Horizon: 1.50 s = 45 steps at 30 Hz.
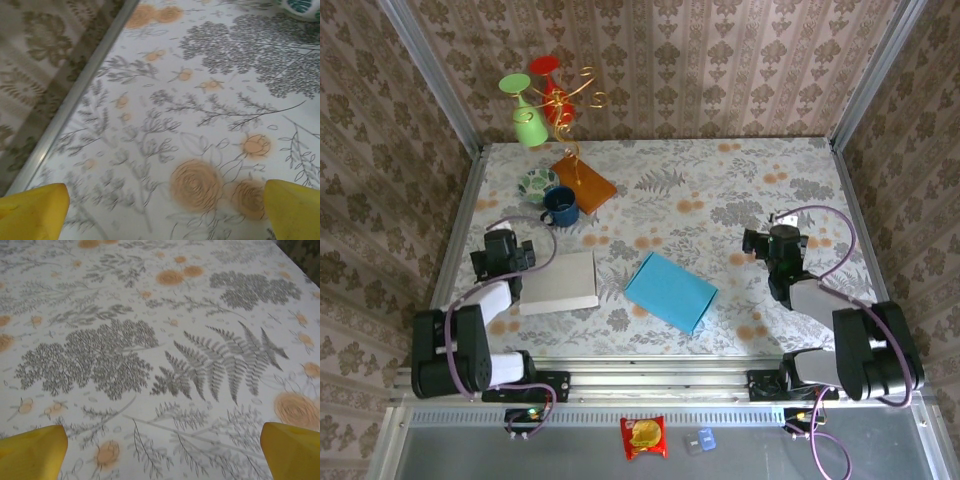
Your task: Fold the paper box
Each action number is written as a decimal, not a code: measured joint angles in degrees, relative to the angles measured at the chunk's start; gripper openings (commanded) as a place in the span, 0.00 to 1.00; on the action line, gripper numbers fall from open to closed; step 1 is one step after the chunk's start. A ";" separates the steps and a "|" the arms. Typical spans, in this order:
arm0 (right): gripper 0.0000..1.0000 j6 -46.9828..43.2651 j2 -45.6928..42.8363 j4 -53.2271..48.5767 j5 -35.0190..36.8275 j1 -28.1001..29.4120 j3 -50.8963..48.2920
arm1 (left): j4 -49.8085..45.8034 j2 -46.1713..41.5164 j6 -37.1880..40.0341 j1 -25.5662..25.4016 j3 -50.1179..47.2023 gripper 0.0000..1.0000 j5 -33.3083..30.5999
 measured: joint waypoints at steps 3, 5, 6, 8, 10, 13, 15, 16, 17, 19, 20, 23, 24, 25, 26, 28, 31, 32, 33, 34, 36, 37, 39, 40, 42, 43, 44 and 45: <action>1.00 -1.86 3.67 6.60 -2.71 -1.49 0.00 | 4.44 4.79 0.68 1.33 1.33 1.00 4.02; 1.00 -2.12 7.17 11.69 -4.28 -2.86 -0.07 | 4.92 7.06 1.09 1.99 3.58 1.00 6.29; 1.00 -2.32 9.33 14.64 -5.05 -3.52 -0.31 | 5.29 7.76 1.22 2.12 4.70 1.00 7.26; 1.00 -2.49 12.04 17.35 -5.75 -4.15 -0.87 | 6.88 7.98 1.42 2.32 5.44 1.00 8.70; 1.00 -2.54 12.70 18.62 -6.05 -4.37 -1.70 | 9.01 7.13 1.77 2.32 4.74 1.00 10.12; 1.00 -2.54 12.70 20.37 -6.36 -4.35 -1.77 | 13.05 4.02 3.06 1.84 0.98 1.00 11.54; 1.00 -2.54 12.70 21.09 -6.34 -4.22 -1.75 | 14.47 2.82 4.63 0.31 -0.72 1.00 11.72; 1.00 -2.54 12.70 21.24 -6.16 -4.07 -1.75 | 15.04 2.71 5.64 -1.20 -1.20 1.00 11.76; 1.00 -2.56 12.70 21.44 -6.05 -3.98 -1.75 | 15.43 2.71 6.25 -2.64 -1.40 1.00 12.02; 1.00 -2.58 12.70 21.66 -5.35 -3.58 -1.75 | 17.38 2.71 6.49 -4.92 -2.08 1.00 13.11; 1.00 -2.58 12.70 21.68 -5.25 -3.43 -1.75 | 18.47 2.73 6.43 -5.22 -2.47 1.00 13.46; 1.00 -2.75 12.70 21.73 -4.83 -3.15 -1.75 | 22.10 3.58 4.35 -3.41 -3.23 1.00 14.10; 1.00 -2.73 12.70 21.73 -4.76 -3.15 -1.75 | 24.28 4.81 3.48 -1.97 -3.30 1.00 14.38; 1.00 -2.75 12.70 21.75 -4.61 -3.15 -1.75 | 25.62 6.01 2.62 -0.59 -3.34 1.00 14.69; 1.00 -2.75 12.70 21.81 -4.44 -3.15 -1.75 | 25.83 6.62 2.36 0.09 -3.41 1.00 14.60; 1.00 -2.75 12.70 22.03 -4.15 -3.15 -1.75 | 29.79 8.55 2.32 -0.68 -4.31 1.00 14.99; 1.00 -2.75 12.70 22.08 -3.96 -3.15 -1.75 | 35.74 13.11 3.50 -3.58 -6.21 1.00 16.09; 1.00 -2.75 12.70 22.08 -3.96 -3.15 -1.75 | 35.67 13.68 3.72 -4.24 -6.54 1.00 16.33; 1.00 -2.75 12.70 22.08 -3.93 -3.15 -1.75 | 35.63 13.94 3.87 -4.52 -6.45 1.00 16.28; 1.00 -2.75 12.70 22.08 -3.93 -3.15 -1.75 | 34.86 13.99 3.96 -4.46 -5.84 1.00 16.20; 1.00 -2.75 12.70 22.08 -3.93 -3.15 -1.75 | 34.21 13.99 3.96 -4.04 -4.33 1.00 16.02; 1.00 -2.75 12.70 22.08 -3.93 -3.15 -1.75 | 34.27 13.97 3.93 -3.93 -3.78 1.00 15.80; 1.00 -2.75 12.70 22.08 -3.91 -3.15 -1.75 | 34.38 13.97 3.96 -3.74 -3.45 1.00 15.61; 1.00 -2.75 12.70 22.08 -3.89 -3.15 -1.75 | 34.36 13.97 3.96 -3.74 -3.45 1.00 15.43; 1.00 -2.75 12.70 22.05 -3.82 -3.15 -1.73 | 34.29 13.97 3.96 -3.74 -3.45 1.00 15.19; 1.00 -2.75 12.70 22.05 -3.80 -3.15 -1.73 | 34.29 13.97 3.96 -3.74 -3.45 1.00 15.15; 1.00 -2.75 12.70 22.05 -3.80 -3.15 -1.73 | 34.27 13.97 3.96 -3.74 -3.45 1.00 15.15; 1.00 -2.78 12.70 22.08 -3.78 -3.10 -1.73 | 34.25 13.99 3.96 -3.74 -3.45 1.00 15.13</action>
